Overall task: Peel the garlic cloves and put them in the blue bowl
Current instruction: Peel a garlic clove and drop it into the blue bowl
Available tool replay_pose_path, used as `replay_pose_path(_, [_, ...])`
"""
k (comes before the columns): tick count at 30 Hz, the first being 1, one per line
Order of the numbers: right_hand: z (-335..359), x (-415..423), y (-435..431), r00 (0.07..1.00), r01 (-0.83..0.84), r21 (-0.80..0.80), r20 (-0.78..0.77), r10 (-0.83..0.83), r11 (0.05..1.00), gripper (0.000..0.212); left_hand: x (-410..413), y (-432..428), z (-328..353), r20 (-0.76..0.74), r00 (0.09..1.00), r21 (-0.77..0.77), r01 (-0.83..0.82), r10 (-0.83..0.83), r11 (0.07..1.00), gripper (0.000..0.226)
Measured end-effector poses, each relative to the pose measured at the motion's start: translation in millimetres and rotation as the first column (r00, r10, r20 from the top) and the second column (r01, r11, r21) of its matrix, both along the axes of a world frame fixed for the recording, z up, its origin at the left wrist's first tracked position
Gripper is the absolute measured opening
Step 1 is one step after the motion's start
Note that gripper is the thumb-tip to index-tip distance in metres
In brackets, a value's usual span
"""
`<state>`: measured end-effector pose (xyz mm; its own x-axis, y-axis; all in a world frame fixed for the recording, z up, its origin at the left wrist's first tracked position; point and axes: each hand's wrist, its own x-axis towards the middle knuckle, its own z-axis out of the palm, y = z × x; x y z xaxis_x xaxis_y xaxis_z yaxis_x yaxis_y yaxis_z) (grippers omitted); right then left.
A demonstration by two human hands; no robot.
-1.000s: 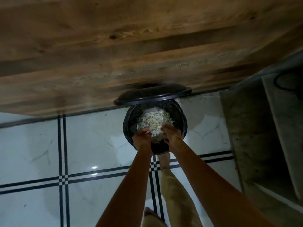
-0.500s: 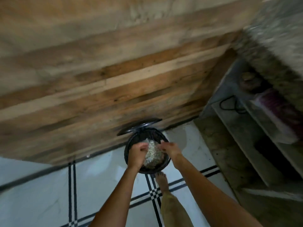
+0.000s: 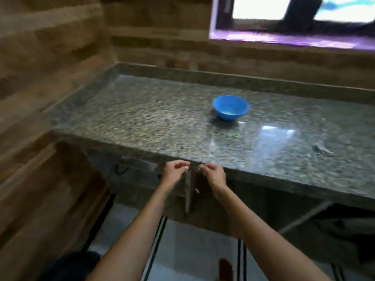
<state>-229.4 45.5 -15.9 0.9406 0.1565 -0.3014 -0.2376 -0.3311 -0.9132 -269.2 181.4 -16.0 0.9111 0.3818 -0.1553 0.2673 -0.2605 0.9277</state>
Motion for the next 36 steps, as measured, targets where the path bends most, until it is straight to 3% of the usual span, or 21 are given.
replay_pose_path(2, [2.3, 37.6, -50.6, 0.995, 0.098, -0.003, 0.029, -0.098, 0.995, 0.016, 53.1, -43.0, 3.8, -0.012, 0.995, 0.027, 0.104, -0.104, 0.994, 0.029])
replay_pose_path(6, [-3.8, 105.4, -147.2, 0.965, 0.229, -0.129, 0.158, -0.208, 0.965, 0.016, 147.4, -106.9, -1.9, -0.1, 0.98, 0.253, 0.193, -0.173, 0.948, 0.049])
replay_pose_path(9, [-7.5, 155.2, -206.1, 0.924, 0.326, -0.331, 0.308, -0.225, 0.885, 0.027, 218.6, -134.1, -20.4, -0.16, 0.957, 0.459, 0.29, -0.243, 0.84, 0.061])
replay_pose_path(12, [-9.8, 198.3, -243.6, 0.899, 0.372, -0.429, 0.387, -0.205, 0.823, 0.034, 261.7, -140.8, -40.0, -0.285, 0.94, 0.644, 0.333, -0.187, 0.689, 0.061])
replay_pose_path(15, [-18.5, 240.8, -268.6, 0.878, 0.441, -0.478, 0.407, -0.253, 0.76, 0.038, 268.4, -145.7, -56.8, -0.285, 0.945, 0.661, 0.313, -0.159, 0.682, 0.049])
replay_pose_path(18, [-27.2, 269.1, -276.0, 0.871, 0.484, -0.557, 0.385, -0.307, 0.675, 0.047, 256.8, -157.3, -60.1, -0.127, 0.965, 0.705, 0.25, -0.229, 0.664, 0.05])
replay_pose_path(21, [-30.7, 283.4, -277.7, 0.869, 0.494, -0.638, 0.367, -0.331, 0.591, 0.056, 255.2, -149.9, -60.1, -0.038, 0.925, 0.786, 0.261, -0.377, 0.56, 0.04])
replay_pose_path(25, [-35.7, 288.0, -292.5, 0.842, 0.507, -0.681, 0.259, -0.474, 0.528, 0.06, 269.7, -130.9, -53.8, -0.147, 0.884, 0.75, 0.392, -0.444, 0.533, 0.017])
replay_pose_path(27, [-37.7, 286.6, -299.9, 0.819, 0.544, -0.627, 0.249, -0.518, 0.558, 0.057, 278.6, -132.0, -44.5, -0.213, 0.882, 0.711, 0.435, -0.421, 0.552, 0.014])
replay_pose_path(30, [-35.5, 282.2, -300.9, 0.79, 0.602, -0.538, 0.293, -0.538, 0.591, 0.046, 285.4, -134.4, -34.5, -0.271, 0.867, 0.736, 0.466, -0.417, 0.49, 0.012])
replay_pose_path(31, [-34.4, 279.3, -298.5, 0.794, 0.6, -0.563, 0.328, -0.513, 0.569, 0.042, 287.3, -137.4, -29.8, -0.237, 0.875, 0.726, 0.448, -0.422, 0.522, 0.01])
replay_pose_path(33, [-30.1, 273.3, -289.5, 0.806, 0.59, -0.582, 0.382, -0.453, 0.56, 0.033, 294.5, -146.2, -9.3, -0.079, 0.907, 0.645, 0.363, -0.414, 0.672, 0.01])
replay_pose_path(36, [-23.2, 263.6, -258.1, 0.816, 0.577, -0.448, 0.327, -0.476, 0.683, 0.028, 330.5, -149.2, 33.6, 0.196, 0.951, 0.514, 0.11, -0.241, 0.851, 0.013])
